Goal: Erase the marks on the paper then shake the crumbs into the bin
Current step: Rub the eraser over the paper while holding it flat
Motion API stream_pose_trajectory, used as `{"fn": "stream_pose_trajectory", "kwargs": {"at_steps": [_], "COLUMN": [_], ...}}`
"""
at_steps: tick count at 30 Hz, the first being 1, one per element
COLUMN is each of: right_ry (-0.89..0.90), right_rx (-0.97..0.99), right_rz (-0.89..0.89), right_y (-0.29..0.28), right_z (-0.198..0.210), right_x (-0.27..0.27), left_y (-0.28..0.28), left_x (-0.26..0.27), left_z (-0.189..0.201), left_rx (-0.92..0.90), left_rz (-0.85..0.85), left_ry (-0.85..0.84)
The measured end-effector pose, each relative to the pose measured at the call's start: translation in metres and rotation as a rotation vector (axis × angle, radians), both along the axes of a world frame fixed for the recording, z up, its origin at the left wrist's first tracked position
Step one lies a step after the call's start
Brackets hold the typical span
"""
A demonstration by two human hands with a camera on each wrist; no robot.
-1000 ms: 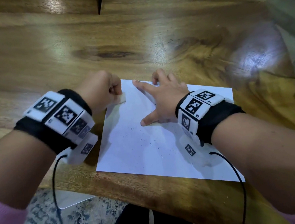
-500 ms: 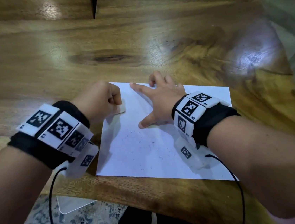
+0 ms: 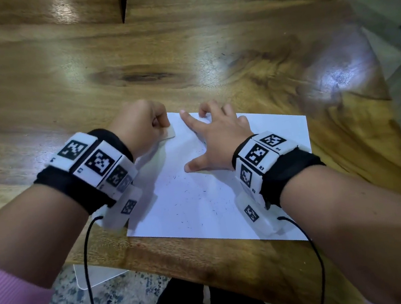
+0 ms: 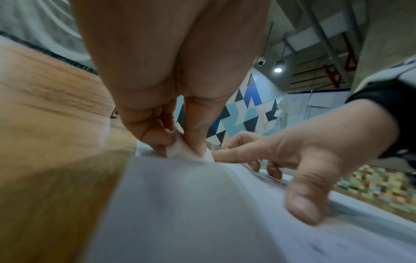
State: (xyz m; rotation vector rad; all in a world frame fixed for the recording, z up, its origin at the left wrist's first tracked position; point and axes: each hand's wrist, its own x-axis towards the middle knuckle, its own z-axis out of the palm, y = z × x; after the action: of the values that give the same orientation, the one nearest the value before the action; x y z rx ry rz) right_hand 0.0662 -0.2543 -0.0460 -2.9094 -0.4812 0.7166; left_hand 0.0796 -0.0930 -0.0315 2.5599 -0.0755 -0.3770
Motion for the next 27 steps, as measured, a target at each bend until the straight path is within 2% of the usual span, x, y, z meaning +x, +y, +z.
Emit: {"fn": "stream_pose_trajectory", "kwargs": {"at_steps": [5,8,14,19,24,27], "right_ry": [-0.014,-0.028,-0.014,-0.002,-0.01,0.003], "right_rx": [0.059,0.108,0.065,0.051,0.059,0.063], "right_rz": [-0.012,-0.048,-0.071,-0.071,-0.076,-0.074], "right_y": [0.0,-0.002,-0.002,-0.002,-0.002,-0.002], "right_z": [0.002,0.003,0.003,0.003,0.002,0.003], "right_x": [0.001,0.002,0.003,0.003,0.003,0.004], "left_y": [-0.001,-0.002,-0.005,-0.003,-0.01,-0.006], "left_x": [0.018,0.019,0.011,-0.012,0.018,0.003], "left_z": [0.008,0.009,0.001,0.001,0.003,0.004], "left_rx": [0.063,0.08,-0.028,0.005,-0.008,0.003], "left_rz": [0.01,-0.005,0.046,-0.077,0.009,-0.095], "left_ry": [-0.058,-0.036,-0.007,0.074,-0.063,0.045]}}
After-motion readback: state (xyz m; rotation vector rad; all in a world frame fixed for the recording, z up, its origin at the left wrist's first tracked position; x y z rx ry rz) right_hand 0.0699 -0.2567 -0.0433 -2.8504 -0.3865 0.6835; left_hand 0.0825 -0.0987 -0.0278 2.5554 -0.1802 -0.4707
